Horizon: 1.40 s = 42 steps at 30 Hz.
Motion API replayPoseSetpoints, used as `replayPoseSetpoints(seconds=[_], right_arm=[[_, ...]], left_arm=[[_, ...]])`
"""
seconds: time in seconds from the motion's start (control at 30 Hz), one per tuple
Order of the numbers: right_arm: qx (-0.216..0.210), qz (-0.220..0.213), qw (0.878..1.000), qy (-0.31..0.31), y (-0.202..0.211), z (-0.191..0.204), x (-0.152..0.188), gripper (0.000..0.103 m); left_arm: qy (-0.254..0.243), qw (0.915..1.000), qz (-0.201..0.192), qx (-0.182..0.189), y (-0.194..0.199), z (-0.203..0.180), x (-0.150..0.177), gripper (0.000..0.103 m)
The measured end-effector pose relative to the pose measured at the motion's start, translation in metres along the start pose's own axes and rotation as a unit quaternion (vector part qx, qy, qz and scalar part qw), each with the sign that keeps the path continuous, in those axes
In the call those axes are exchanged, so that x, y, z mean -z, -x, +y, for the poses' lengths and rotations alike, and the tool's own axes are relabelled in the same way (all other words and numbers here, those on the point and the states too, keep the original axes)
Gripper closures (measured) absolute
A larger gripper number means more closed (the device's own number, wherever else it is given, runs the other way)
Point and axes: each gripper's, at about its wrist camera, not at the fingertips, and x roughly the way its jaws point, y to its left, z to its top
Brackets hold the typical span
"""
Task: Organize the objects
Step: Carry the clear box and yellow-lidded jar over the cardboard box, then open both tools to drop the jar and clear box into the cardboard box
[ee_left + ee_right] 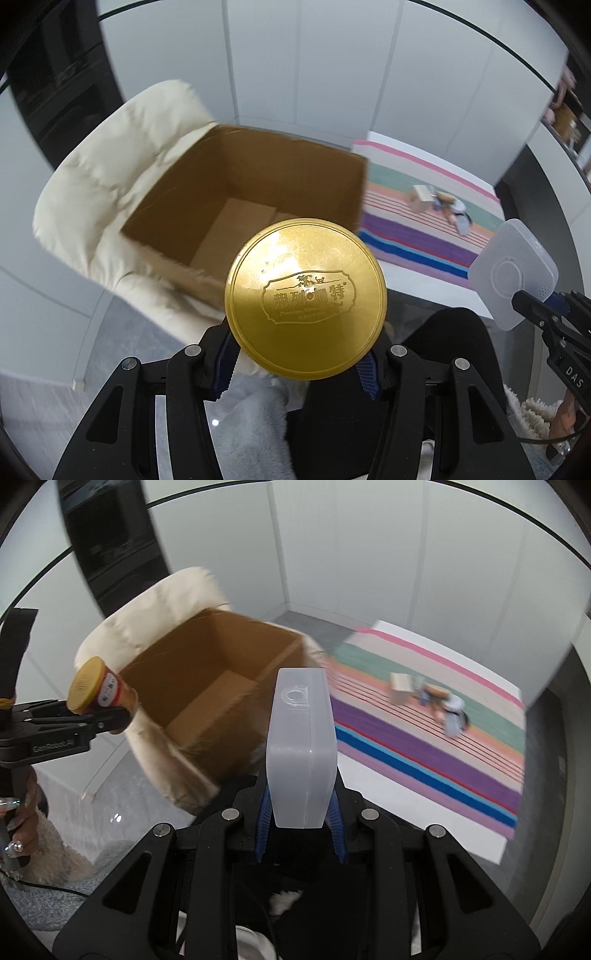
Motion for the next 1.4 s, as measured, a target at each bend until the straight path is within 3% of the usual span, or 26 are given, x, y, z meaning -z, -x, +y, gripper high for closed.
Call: replayPoseSetpoints(seconds=[0.27,0.47,1.13,1.4], right_arm=[[-0.035,0.017,0.997,0.062,-0.027,0.047,-0.011,0.074],[-0.039,0.024,0.996,0.073,-0.045,0.058,-0.022,0.074],[-0.052,0.045,0.990,0.121,-0.149,0.100,-0.100,0.074],[-0.055,0.061,0.989,0.126,-0.187,0.125,-0.114,0.074]], left_arm=[[0.042,0.9990,0.005,-0.013,-0.008,0.047,0.004,0.048],[0.042,0.9990,0.010,-0.005,-0.021,0.050,-0.004,0.048],[0.058,0.9980,0.023,-0.014,-0.104,0.080,-0.078,0.048],[0.063,0.9976,0.024,-0.012,-0.127,0.096,-0.103,0.048]])
